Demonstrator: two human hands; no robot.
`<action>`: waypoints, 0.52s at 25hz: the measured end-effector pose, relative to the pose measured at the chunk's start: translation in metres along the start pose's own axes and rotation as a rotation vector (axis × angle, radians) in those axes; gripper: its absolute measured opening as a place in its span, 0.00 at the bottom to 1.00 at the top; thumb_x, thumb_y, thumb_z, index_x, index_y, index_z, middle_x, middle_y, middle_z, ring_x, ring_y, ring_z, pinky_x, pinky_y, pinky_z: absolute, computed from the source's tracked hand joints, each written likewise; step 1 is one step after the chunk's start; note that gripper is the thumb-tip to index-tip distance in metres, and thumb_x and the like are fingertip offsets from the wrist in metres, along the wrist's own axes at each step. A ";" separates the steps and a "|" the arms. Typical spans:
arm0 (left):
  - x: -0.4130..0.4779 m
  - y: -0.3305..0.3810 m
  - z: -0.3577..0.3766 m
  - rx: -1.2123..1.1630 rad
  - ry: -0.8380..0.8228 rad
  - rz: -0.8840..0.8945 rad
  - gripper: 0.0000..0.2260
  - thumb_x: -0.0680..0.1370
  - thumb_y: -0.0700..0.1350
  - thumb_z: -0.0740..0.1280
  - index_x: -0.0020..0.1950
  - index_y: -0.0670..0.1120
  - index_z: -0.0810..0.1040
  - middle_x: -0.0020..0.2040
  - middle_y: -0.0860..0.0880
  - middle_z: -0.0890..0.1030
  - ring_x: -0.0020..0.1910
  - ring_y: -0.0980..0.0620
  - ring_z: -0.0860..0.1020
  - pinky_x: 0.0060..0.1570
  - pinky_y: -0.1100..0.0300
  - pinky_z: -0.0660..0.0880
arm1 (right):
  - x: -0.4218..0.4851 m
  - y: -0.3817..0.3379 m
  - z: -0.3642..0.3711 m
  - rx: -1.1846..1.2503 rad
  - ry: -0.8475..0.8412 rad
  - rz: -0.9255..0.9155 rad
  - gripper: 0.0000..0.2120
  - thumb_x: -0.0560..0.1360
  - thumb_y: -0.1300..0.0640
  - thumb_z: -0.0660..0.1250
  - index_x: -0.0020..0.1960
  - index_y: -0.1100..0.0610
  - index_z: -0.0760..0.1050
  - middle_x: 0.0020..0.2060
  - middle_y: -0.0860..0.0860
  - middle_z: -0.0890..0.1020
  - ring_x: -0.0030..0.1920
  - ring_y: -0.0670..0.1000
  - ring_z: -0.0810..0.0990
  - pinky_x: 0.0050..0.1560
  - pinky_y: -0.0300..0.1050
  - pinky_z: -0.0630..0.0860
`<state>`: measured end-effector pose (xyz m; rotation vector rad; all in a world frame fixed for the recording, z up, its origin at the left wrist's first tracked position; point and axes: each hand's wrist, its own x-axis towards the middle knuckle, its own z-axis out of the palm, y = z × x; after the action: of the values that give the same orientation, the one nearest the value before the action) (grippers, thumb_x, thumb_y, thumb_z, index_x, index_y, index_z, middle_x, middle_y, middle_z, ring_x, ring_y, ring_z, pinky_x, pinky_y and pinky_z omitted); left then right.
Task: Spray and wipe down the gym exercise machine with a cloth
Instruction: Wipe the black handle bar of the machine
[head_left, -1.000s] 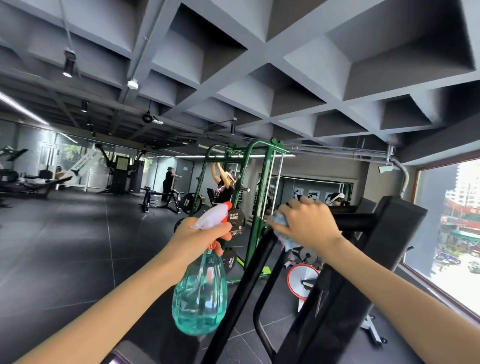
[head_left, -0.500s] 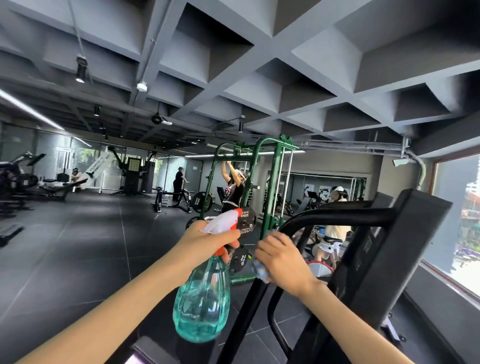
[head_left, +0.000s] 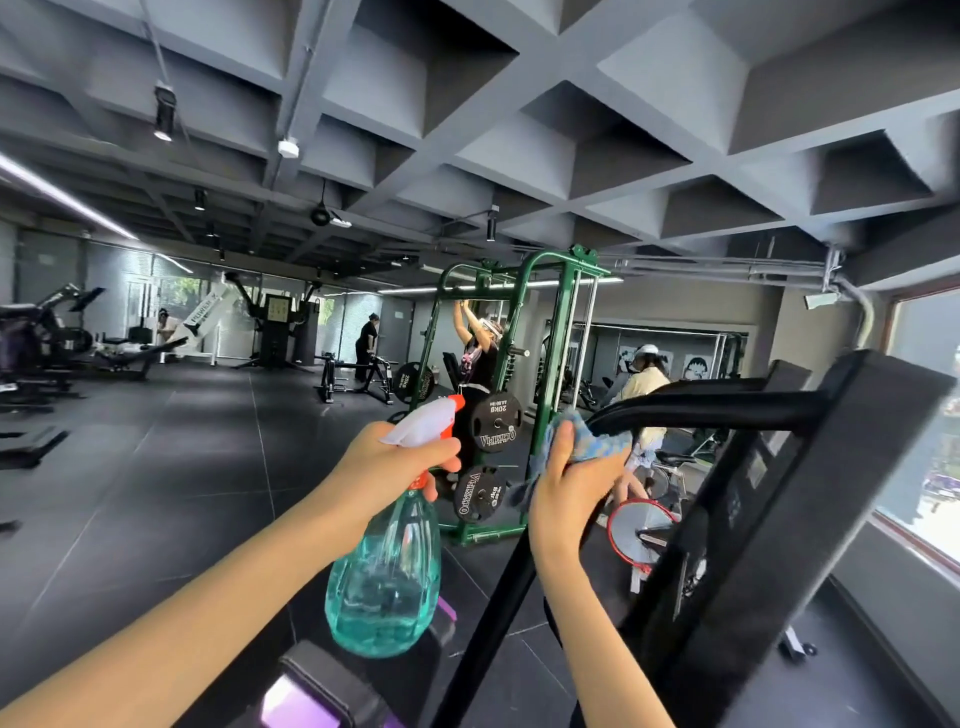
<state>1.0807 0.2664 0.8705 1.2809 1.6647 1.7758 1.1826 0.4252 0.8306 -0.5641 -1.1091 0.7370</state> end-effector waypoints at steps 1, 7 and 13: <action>0.000 -0.003 0.000 -0.007 0.009 -0.009 0.06 0.78 0.43 0.69 0.54 0.47 0.81 0.39 0.51 0.86 0.25 0.55 0.73 0.36 0.68 0.72 | -0.009 0.010 0.000 -0.037 -0.031 -0.009 0.30 0.77 0.58 0.66 0.73 0.64 0.55 0.61 0.59 0.70 0.60 0.46 0.69 0.61 0.28 0.64; -0.003 -0.020 0.002 0.014 -0.034 -0.023 0.10 0.77 0.43 0.70 0.58 0.46 0.80 0.39 0.50 0.86 0.27 0.55 0.74 0.32 0.71 0.72 | -0.023 0.027 -0.015 -0.034 -0.104 0.227 0.25 0.72 0.57 0.73 0.62 0.64 0.66 0.47 0.52 0.79 0.41 0.40 0.78 0.40 0.26 0.71; 0.003 -0.041 0.009 0.099 -0.085 -0.084 0.05 0.77 0.44 0.70 0.51 0.47 0.83 0.41 0.51 0.86 0.29 0.54 0.75 0.41 0.65 0.73 | 0.012 0.012 -0.004 0.014 -0.025 0.115 0.24 0.70 0.60 0.72 0.63 0.59 0.67 0.44 0.49 0.78 0.40 0.45 0.78 0.45 0.38 0.75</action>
<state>1.0743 0.2835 0.8321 1.2898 1.7514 1.5868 1.1869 0.4420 0.8272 -0.6119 -1.1006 0.8527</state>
